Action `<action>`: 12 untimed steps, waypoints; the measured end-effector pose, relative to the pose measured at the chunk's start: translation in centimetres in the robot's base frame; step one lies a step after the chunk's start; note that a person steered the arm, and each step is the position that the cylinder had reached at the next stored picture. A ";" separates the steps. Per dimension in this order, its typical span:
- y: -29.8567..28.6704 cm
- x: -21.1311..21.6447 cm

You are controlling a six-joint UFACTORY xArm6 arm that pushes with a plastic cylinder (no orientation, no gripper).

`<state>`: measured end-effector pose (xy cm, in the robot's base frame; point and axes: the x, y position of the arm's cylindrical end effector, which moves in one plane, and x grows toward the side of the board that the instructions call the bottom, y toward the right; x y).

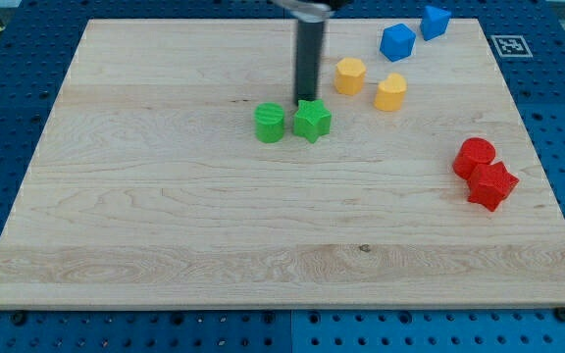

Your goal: Push the green blocks closer to the yellow heart

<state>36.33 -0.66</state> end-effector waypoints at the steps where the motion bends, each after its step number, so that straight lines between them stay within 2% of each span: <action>1: -6.9 0.6; 2: -9.0 3.8; 3: -3.7 4.3; 4: 5.8 3.6; 5: 10.1 3.5; 6: 8.4 3.7; 7: 2.4 4.4; 8: 0.5 8.1; 9: 3.2 8.8; 11: 11.4 2.6; 12: 10.8 3.0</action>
<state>39.29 10.17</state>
